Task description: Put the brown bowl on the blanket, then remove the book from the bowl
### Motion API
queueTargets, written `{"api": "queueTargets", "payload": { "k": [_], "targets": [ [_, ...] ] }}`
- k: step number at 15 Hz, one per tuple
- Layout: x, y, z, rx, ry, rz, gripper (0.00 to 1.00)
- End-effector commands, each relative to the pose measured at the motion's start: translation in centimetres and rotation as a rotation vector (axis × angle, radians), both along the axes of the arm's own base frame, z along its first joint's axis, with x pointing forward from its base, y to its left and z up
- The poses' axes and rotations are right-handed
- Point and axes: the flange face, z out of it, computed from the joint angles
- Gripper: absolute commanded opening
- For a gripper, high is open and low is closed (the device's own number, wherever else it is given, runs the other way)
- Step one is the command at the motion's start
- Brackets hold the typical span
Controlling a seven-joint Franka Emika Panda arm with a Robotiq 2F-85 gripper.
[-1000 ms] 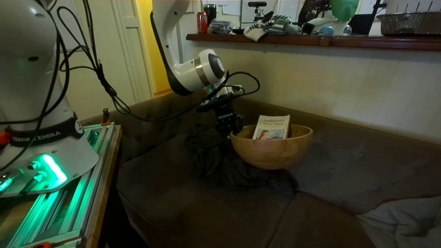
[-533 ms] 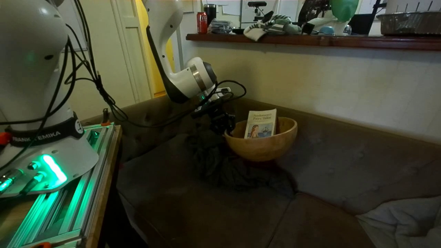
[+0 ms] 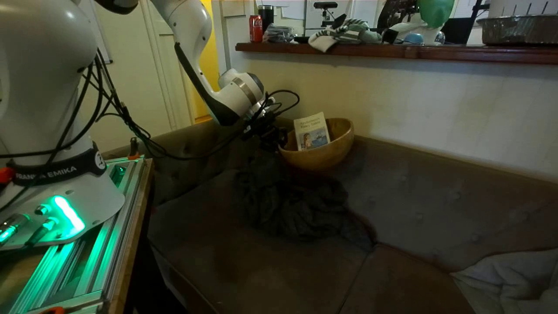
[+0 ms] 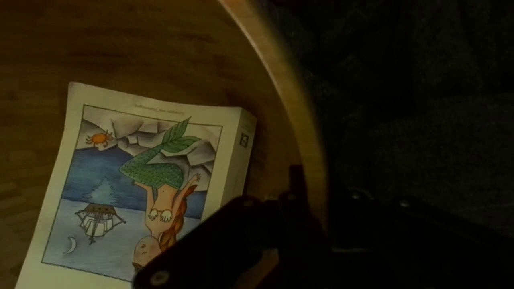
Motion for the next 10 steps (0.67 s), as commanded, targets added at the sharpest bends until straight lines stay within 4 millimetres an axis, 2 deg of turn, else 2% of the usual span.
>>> {"api": "queueTargets", "payload": {
  "k": [1, 4, 7, 10],
  "targets": [
    [0.7, 1.7, 0.4, 0.088, -0.027, 0.097, 0.04],
    [-0.2, 1.9, -0.8, 0.173, 0.025, 0.164, 0.04],
    [-1.8, 0.6, -2.2, 0.197, 0.113, 0.182, 0.04],
    [-3.3, 0.2, -3.7, 0.185, 0.210, 0.251, 0.04]
  ]
}}
